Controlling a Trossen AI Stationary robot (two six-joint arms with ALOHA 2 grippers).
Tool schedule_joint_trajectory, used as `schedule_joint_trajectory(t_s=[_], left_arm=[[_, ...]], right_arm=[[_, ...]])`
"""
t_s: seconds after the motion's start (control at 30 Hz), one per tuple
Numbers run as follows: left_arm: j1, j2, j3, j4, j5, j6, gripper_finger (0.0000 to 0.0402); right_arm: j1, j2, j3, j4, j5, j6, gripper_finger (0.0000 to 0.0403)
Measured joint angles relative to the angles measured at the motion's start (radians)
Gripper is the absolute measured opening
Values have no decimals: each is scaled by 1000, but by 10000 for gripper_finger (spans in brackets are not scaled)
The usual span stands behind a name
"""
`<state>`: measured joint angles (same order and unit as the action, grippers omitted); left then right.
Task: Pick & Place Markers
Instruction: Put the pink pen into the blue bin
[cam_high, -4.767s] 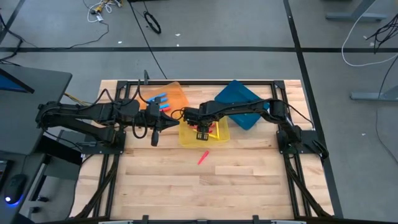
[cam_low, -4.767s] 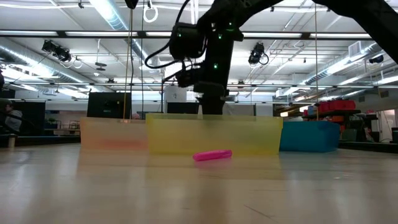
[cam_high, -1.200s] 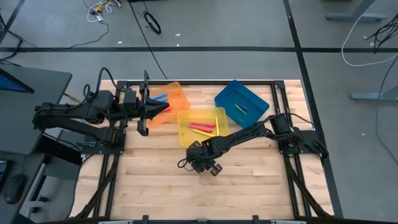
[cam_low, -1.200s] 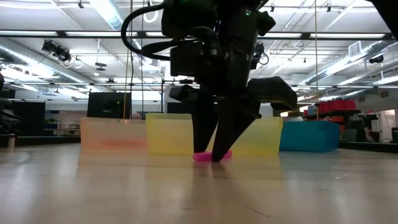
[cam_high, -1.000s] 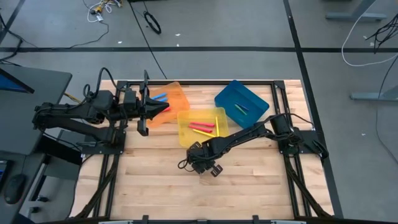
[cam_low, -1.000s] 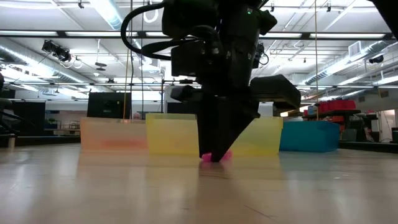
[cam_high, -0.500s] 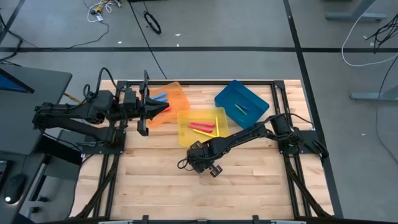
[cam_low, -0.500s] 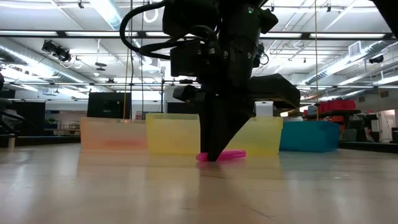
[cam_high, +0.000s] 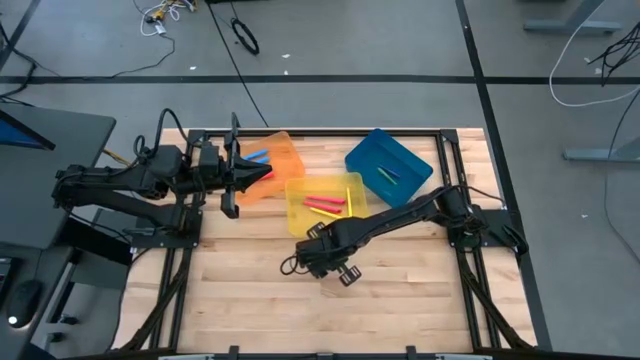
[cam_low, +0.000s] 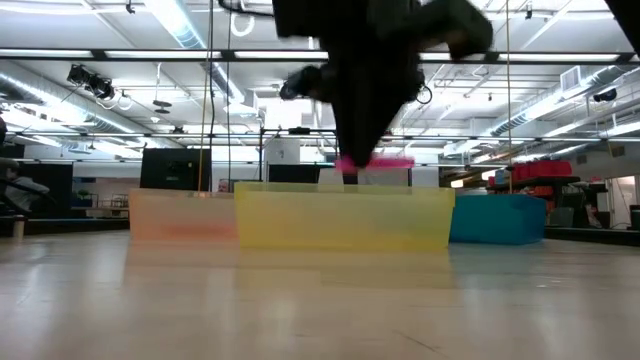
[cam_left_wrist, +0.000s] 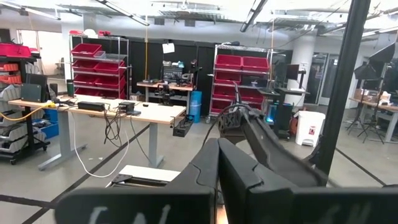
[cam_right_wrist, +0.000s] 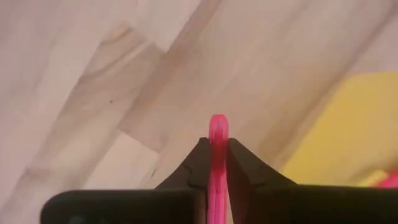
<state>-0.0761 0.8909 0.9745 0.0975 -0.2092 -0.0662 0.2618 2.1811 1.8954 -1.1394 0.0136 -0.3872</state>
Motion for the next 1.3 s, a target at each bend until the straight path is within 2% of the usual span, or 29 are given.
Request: schedule_joint_trajectory(t_s=[0.17,0.27,0.43,0.6,0.77,1.0,1.3], left_arm=[[0,0,0,1,0,0,12],[0,0,0,2,-5,1,12],[0,0,0,3,-8,8,12],[0,0,0,3,-8,7,12],[0,0,0,3,-23,7,12],[0,0,0,3,-27,3,12],[0,0,0,3,-27,-1,12]], right_arm=[[-1,-1,156,-91,0,36,26],[-3,-3,212,-84,0,59,26],[-16,-2,222,-96,5,107,26],[-65,-2,222,-196,5,308,26],[-141,-2,222,-314,4,427,27],[-274,-12,222,-313,57,564,27],[-502,-12,222,-283,57,726,27]])
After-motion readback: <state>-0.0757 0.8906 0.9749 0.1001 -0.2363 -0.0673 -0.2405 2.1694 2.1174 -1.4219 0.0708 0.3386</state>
